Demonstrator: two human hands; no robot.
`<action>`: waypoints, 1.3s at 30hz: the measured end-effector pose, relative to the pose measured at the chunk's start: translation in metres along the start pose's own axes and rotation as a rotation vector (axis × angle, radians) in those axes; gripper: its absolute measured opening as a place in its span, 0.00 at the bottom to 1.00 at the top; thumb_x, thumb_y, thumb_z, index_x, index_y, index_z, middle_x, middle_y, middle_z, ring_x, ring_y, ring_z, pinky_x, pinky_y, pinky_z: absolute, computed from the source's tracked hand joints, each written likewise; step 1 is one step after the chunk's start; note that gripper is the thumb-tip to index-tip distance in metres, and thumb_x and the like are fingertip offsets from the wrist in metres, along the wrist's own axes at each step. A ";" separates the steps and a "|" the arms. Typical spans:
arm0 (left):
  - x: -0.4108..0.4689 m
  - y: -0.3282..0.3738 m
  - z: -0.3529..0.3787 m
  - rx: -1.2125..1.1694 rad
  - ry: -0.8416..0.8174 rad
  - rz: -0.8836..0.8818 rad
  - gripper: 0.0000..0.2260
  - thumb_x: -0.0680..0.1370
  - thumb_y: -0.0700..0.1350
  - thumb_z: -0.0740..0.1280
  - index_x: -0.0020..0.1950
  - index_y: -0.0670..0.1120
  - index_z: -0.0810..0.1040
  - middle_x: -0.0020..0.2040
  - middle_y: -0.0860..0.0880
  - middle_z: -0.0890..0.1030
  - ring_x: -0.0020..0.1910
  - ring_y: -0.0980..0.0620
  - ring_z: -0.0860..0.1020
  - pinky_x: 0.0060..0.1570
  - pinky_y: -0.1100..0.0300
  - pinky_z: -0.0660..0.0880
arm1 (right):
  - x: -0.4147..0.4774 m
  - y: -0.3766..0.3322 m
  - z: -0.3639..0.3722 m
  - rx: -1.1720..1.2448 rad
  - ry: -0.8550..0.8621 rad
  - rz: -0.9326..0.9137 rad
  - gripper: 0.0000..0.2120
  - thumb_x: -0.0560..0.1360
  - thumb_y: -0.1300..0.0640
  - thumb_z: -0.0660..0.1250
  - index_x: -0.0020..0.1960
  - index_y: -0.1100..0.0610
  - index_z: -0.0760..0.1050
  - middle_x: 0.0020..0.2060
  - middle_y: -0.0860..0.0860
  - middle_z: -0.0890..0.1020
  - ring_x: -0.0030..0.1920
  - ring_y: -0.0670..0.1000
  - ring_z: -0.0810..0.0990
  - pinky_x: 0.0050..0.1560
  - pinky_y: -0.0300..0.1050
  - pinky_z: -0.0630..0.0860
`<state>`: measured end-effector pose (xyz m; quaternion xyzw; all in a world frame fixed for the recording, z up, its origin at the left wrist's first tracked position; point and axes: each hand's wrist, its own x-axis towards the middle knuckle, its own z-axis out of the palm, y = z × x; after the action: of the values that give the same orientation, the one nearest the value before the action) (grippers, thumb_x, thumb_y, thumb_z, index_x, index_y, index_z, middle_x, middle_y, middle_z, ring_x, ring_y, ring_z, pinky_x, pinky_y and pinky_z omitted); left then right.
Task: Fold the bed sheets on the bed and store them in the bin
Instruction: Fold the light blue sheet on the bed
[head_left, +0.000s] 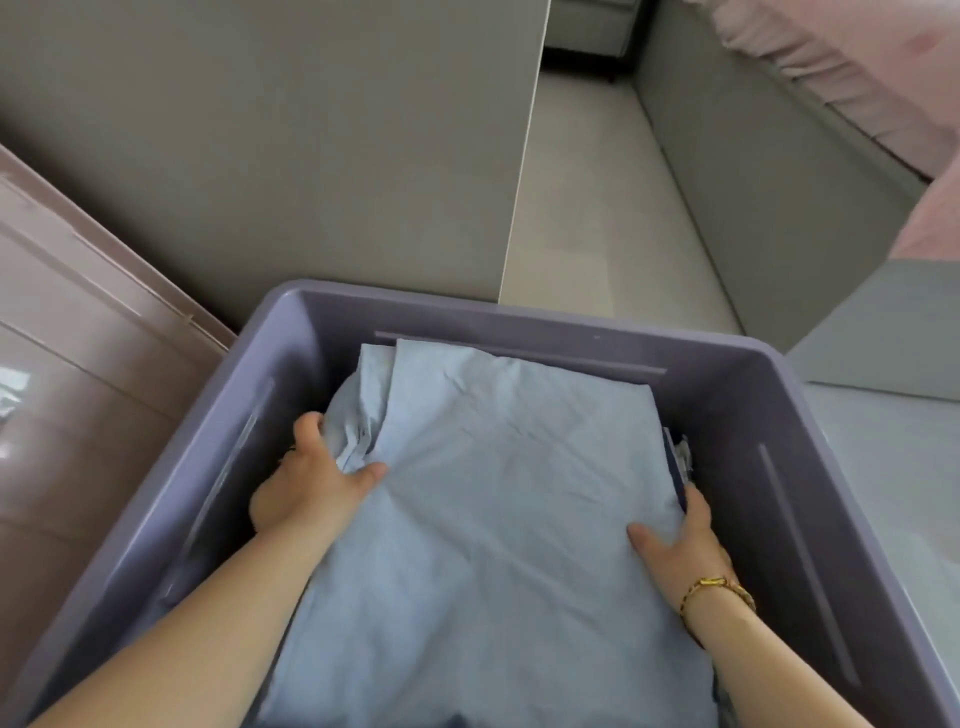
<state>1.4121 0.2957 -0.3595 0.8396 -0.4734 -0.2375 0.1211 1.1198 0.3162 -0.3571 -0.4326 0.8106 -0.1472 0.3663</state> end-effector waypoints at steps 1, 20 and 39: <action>-0.001 -0.001 -0.008 0.101 0.017 0.010 0.38 0.74 0.59 0.65 0.74 0.47 0.47 0.71 0.41 0.64 0.66 0.40 0.67 0.57 0.50 0.67 | -0.003 -0.004 0.002 -0.233 0.047 -0.042 0.39 0.76 0.48 0.63 0.75 0.50 0.40 0.73 0.55 0.56 0.71 0.58 0.58 0.69 0.52 0.58; 0.049 -0.010 0.073 0.515 -0.300 0.295 0.48 0.54 0.73 0.32 0.71 0.55 0.27 0.75 0.45 0.35 0.73 0.50 0.32 0.70 0.44 0.37 | 0.043 -0.041 0.122 -0.918 -0.281 -0.539 0.44 0.52 0.31 0.27 0.63 0.49 0.22 0.61 0.47 0.21 0.61 0.49 0.21 0.43 0.55 0.12; 0.018 -0.014 -0.069 0.200 0.243 -0.002 0.31 0.78 0.47 0.62 0.76 0.45 0.51 0.74 0.39 0.57 0.69 0.36 0.62 0.63 0.44 0.62 | 0.009 -0.011 -0.067 -0.847 0.441 -0.101 0.27 0.80 0.55 0.51 0.75 0.50 0.44 0.75 0.53 0.44 0.74 0.58 0.43 0.71 0.62 0.44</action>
<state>1.4657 0.2863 -0.3120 0.8705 -0.4756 -0.0862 0.0931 1.0743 0.2971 -0.3091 -0.5409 0.8356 0.0904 -0.0306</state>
